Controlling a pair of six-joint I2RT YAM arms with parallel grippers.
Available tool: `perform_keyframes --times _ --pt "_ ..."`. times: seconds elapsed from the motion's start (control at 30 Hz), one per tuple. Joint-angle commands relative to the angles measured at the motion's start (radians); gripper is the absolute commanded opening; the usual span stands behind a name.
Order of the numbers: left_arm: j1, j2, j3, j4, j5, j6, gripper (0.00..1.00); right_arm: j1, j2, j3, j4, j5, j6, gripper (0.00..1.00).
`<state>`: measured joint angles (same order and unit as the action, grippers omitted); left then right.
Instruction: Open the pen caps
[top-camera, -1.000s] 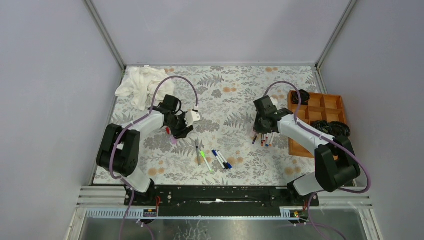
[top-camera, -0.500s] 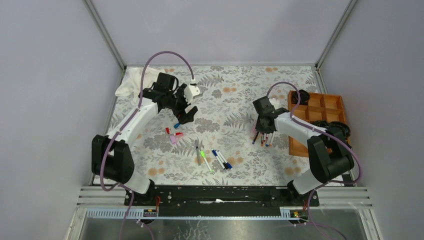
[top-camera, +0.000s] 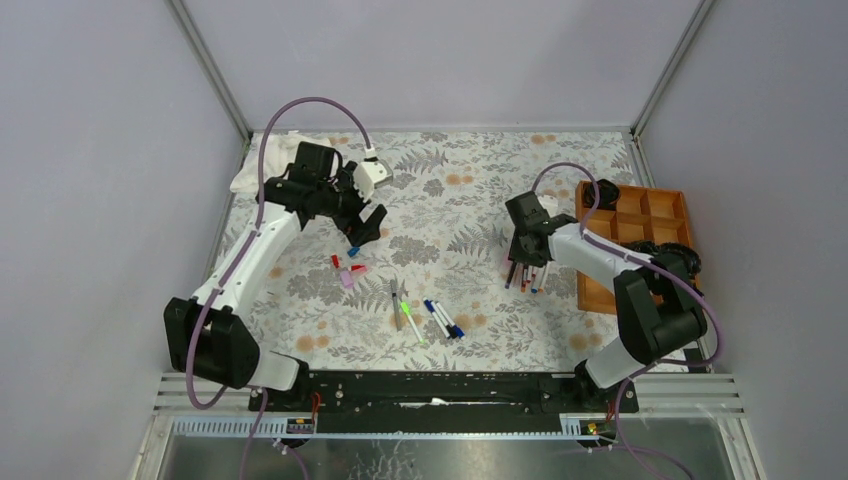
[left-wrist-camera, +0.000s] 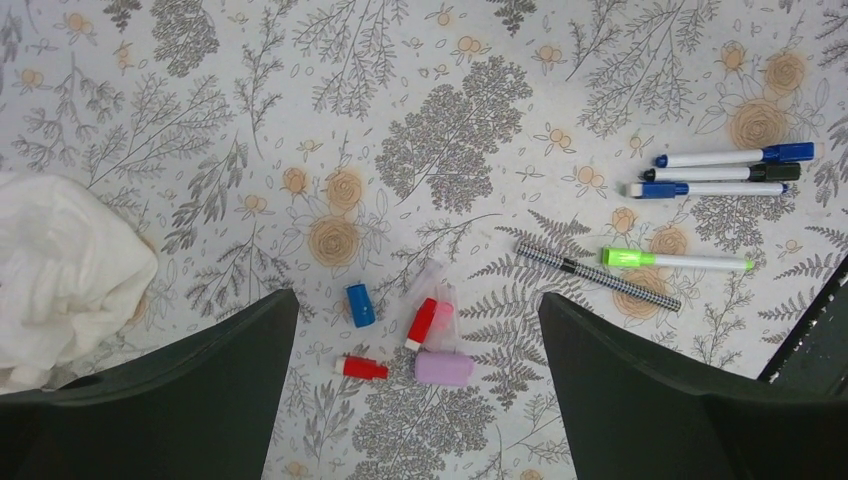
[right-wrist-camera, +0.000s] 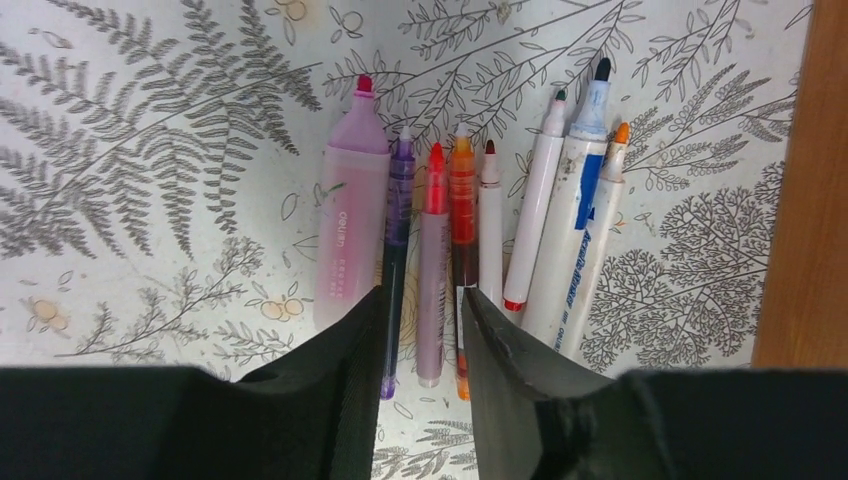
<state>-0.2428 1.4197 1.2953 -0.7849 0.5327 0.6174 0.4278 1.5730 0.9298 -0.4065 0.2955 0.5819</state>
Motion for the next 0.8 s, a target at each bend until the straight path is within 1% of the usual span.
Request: perform_keyframes --times 0.0,0.07,0.13,0.27,0.4,0.5,0.6,0.77 --pt "0.011 -0.039 0.015 -0.019 -0.055 -0.048 0.98 0.016 -0.104 0.047 -0.014 -0.01 -0.03 0.43" --pt "0.014 -0.053 0.009 -0.006 -0.063 -0.055 0.98 0.073 -0.143 0.049 -0.018 0.0 -0.048 0.47" --pt "0.017 -0.067 -0.004 0.014 -0.07 -0.064 0.98 0.162 -0.173 0.05 -0.016 -0.001 -0.074 0.5" --pt "0.018 -0.075 -0.032 0.031 -0.058 -0.067 0.98 0.341 -0.17 0.05 0.008 -0.085 -0.113 0.5" --pt "0.017 -0.054 -0.02 0.002 -0.038 -0.063 0.98 0.469 -0.105 0.05 0.038 -0.149 -0.13 0.43" --pt "0.017 -0.038 -0.006 -0.028 -0.022 -0.056 0.98 0.534 -0.048 0.056 0.064 -0.169 -0.134 0.38" --pt "0.017 -0.038 -0.006 -0.038 -0.011 -0.051 0.99 0.579 0.006 0.065 0.075 -0.171 -0.135 0.32" --pt "0.017 -0.04 -0.015 -0.042 -0.002 -0.044 0.98 0.606 0.06 0.069 0.083 -0.161 -0.131 0.27"
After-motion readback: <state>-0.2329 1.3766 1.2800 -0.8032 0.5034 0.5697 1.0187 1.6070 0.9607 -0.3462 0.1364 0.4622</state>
